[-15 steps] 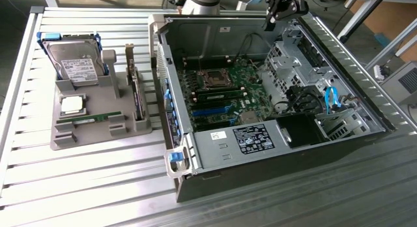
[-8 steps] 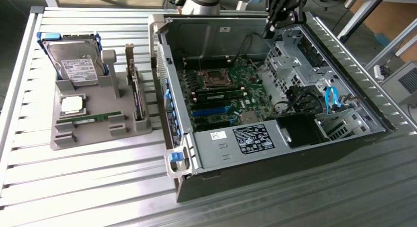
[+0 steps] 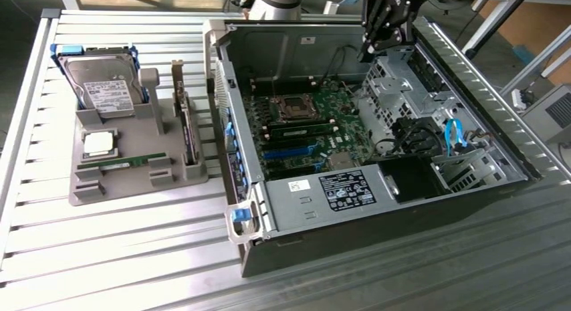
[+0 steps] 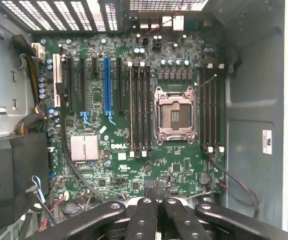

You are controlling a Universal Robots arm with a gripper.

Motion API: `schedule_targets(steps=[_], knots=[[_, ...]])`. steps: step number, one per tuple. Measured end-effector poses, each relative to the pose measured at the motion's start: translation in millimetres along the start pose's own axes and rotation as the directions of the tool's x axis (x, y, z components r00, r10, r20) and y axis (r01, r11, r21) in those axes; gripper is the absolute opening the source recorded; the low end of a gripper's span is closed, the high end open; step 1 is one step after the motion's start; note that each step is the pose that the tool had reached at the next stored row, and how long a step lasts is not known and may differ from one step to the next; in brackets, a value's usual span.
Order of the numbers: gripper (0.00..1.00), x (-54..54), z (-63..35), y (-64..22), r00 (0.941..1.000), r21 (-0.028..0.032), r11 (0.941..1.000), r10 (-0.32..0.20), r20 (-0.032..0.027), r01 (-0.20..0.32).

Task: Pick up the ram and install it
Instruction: 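Press down the ram until it locks into place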

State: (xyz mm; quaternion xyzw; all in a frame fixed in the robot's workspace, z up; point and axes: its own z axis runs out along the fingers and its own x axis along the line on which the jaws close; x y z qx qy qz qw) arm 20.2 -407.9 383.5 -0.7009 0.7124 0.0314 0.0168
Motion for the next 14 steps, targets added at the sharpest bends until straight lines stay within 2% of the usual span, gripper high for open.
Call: schedule_targets(steps=[1, 2, 3, 4, 10, 12, 14], knots=[[0.11, 2.1, 2.9, -0.1, 1.0, -0.0016, 1.0, -0.004, -0.0001, 0.004], [0.11, 4.3, 6.7, -0.2, 0.9997, -0.0082, 0.9997, -0.024, -0.0003, 0.024], [0.11, 4.5, 9.0, -0.2, 0.9982, -0.0144, 0.9981, -0.06, -0.001, 0.06], [0.11, 4.7, 11.4, -0.3, 0.9942, -0.0201, 0.994, -0.108, -0.0016, 0.108], [0.11, 8.4, 23.3, 0.0, 0.9929, -0.021, 0.9927, -0.119, -0.0019, 0.119], [0.11, 11.0, 33.4, -0.1, 0.9929, -0.0209, 0.9927, -0.119, -0.0017, 0.119], [0.11, 13.0, 39.3, -0.2, 0.9929, -0.0209, 0.9927, -0.119, -0.0017, 0.119]])
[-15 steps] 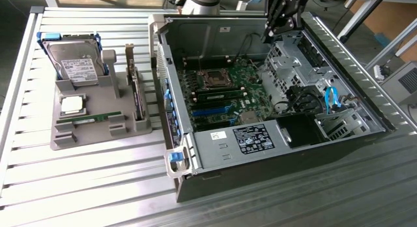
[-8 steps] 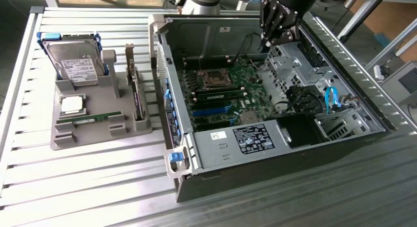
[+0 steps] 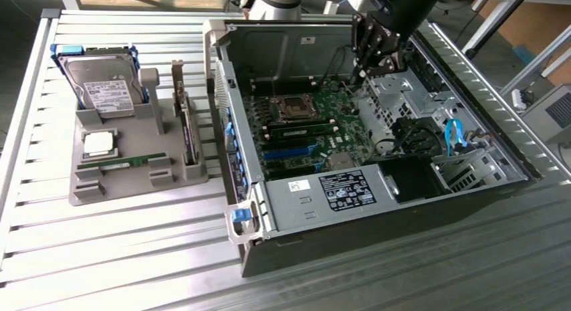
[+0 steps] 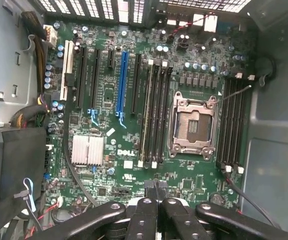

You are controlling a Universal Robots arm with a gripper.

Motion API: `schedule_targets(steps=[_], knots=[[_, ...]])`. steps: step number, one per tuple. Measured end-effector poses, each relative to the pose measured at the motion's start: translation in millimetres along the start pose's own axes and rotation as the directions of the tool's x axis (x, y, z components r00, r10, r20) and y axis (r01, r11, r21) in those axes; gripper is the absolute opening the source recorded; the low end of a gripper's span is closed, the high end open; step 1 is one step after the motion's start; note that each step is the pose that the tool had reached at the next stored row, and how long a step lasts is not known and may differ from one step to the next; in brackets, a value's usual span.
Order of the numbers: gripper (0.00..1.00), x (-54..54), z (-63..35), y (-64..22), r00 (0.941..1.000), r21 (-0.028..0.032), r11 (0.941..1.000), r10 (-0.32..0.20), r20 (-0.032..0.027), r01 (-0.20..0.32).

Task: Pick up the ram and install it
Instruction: 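Press down the ram until it locks into place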

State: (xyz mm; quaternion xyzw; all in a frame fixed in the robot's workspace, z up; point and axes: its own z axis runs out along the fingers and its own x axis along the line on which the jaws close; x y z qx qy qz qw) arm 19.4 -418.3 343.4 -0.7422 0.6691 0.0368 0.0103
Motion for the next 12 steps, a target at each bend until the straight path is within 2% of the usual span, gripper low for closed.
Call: schedule_targets(steps=[8, 12], knots=[[0.11, 5.3, 18.8, -0.2, 1.0, 0.0, 1.0, 0.0, 0.0, 0.0], [0.11, 9.8, 26.6, 4.1, 1.0, 0.0001, 1.0, 0.0, 0.0002, 0.0]])
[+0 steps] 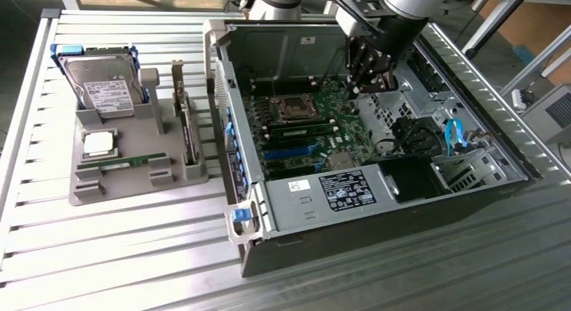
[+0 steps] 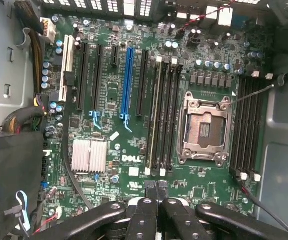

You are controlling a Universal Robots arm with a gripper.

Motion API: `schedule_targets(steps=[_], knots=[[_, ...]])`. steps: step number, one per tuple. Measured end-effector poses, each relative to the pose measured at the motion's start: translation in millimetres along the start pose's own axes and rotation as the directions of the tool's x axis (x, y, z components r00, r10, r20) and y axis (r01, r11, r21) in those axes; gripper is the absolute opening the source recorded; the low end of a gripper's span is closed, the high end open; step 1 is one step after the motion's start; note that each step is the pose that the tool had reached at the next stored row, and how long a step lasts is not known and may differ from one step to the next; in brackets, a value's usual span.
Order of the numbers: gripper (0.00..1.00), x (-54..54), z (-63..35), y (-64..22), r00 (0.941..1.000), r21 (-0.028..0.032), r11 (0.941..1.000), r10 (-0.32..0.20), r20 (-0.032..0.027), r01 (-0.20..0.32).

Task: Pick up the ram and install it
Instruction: 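Press down the ram until it locks into place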

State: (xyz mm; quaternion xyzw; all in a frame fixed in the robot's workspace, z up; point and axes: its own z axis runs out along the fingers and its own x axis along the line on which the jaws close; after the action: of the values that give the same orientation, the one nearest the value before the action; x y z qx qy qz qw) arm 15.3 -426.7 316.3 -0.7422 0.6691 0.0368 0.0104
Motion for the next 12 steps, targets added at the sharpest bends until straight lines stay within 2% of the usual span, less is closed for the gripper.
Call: schedule_targets(steps=[5, 8, 12], knots=[[0.11, 1.2, 6.3, 0.1, 0.9986, 0.0034, 0.9986, 0.054, 0.0007, -0.054], [0.11, 1.4, 9.5, 0.3, 0.9983, 0.0039, 0.9983, 0.059, 0.0006, -0.059], [0.11, 2.0, 22.6, 2.4, 0.9982, 0.0039, 0.9982, 0.06, 0.0007, -0.06]])
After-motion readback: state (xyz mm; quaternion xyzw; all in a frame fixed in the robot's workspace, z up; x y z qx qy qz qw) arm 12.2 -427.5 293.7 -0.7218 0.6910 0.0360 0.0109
